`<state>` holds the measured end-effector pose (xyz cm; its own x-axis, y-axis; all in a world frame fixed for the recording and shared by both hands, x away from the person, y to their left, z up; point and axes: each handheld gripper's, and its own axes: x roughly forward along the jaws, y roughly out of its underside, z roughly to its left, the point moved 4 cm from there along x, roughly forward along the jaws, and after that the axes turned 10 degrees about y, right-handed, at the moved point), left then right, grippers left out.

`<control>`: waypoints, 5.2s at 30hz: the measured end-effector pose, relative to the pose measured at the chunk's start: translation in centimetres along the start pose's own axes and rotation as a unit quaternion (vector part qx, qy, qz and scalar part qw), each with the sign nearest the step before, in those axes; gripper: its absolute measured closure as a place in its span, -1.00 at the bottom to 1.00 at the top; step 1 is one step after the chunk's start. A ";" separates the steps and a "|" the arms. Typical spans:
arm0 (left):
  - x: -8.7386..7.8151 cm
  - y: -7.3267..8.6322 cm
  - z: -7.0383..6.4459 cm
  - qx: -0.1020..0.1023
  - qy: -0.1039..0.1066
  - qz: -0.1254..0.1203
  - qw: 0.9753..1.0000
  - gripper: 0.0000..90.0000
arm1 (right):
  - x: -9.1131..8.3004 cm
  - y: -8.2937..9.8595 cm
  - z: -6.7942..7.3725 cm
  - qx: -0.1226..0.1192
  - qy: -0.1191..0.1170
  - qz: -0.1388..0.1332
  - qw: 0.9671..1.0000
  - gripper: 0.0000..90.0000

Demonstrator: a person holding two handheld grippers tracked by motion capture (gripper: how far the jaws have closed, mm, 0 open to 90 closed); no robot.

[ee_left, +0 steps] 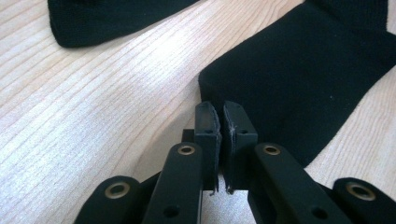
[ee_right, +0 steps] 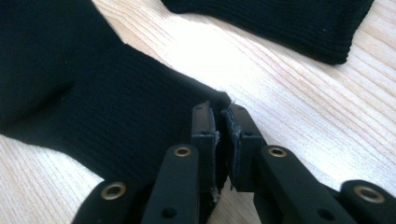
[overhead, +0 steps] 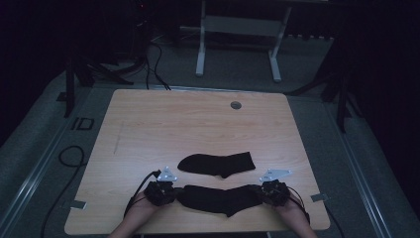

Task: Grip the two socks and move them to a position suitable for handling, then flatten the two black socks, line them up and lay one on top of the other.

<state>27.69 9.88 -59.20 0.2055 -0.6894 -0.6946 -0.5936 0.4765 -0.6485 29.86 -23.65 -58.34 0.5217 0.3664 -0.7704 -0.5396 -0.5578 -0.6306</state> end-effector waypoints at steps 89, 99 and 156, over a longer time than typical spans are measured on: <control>-1.9 -5.8 7.3 -0.044 -0.045 -0.085 0.994 -0.68 | 3.1 -9.4 -6.8 0.067 -0.018 -0.057 0.996 -0.50; -3.5 -3.7 7.0 -0.034 -0.085 -0.090 0.992 -0.78 | 3.0 -8.0 -7.2 0.067 -0.016 -0.061 0.996 -0.69; -8.9 6.5 6.6 -0.078 -0.107 -0.128 0.983 -0.78 | -2.9 4.8 -11.3 0.179 0.071 -0.062 0.979 -0.68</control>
<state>27.14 22.70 -59.28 0.5122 -0.6376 -0.5755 -0.6101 0.2015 -0.7662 33.23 -35.85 -58.10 0.6712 0.2931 -0.6809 -0.6498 -0.2093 -0.7307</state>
